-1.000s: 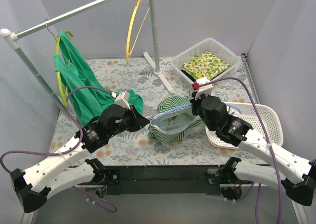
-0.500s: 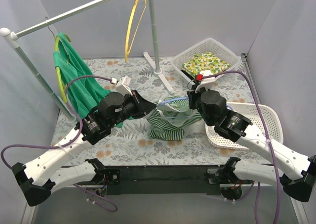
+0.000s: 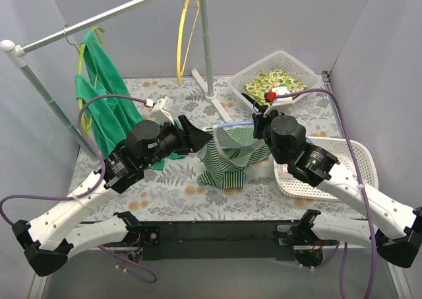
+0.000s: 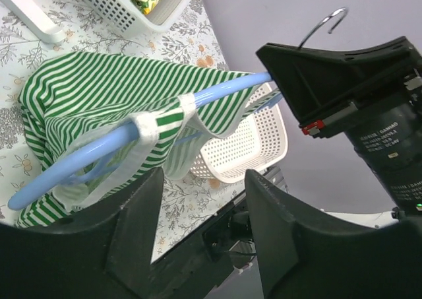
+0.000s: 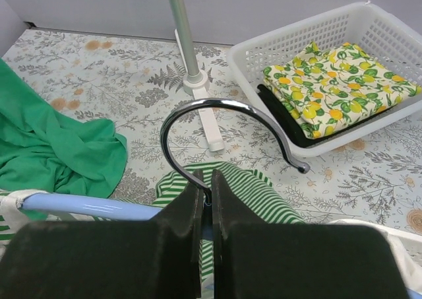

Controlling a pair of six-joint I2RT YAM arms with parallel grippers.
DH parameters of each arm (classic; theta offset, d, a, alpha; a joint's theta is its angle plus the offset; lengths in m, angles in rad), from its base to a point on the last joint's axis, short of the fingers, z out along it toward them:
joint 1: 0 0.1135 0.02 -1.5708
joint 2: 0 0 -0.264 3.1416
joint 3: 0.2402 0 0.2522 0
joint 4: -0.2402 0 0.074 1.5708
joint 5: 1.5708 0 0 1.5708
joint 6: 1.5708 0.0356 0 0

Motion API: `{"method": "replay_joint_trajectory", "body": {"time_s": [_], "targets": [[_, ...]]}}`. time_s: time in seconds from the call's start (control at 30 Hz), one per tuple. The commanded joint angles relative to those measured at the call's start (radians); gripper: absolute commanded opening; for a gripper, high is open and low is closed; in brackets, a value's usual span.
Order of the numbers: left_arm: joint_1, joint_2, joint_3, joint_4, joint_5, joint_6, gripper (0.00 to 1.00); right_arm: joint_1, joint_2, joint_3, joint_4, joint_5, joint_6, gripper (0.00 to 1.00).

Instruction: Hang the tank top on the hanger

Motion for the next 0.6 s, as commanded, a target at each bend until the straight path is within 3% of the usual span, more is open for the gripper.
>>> {"method": "replay_joint_trajectory", "body": {"time_s": [0.0,0.13,0.37,0.57], "targets": [[0.006,-0.011,0.053,-0.007,0.034,0.064,0.54,0.004,0.0,0.051,0.082,-0.064,0.032,0.01],[0.006,0.007,0.087,-0.027,0.057,0.105,0.53,0.004,-0.017,0.033,0.113,-0.138,0.026,0.01],[0.006,0.001,0.096,0.074,0.231,0.203,0.58,0.004,-0.041,-0.019,0.164,-0.317,-0.034,0.01],[0.006,-0.034,0.081,0.175,0.306,0.236,0.62,0.004,-0.091,-0.054,0.191,-0.348,-0.074,0.01]]}}
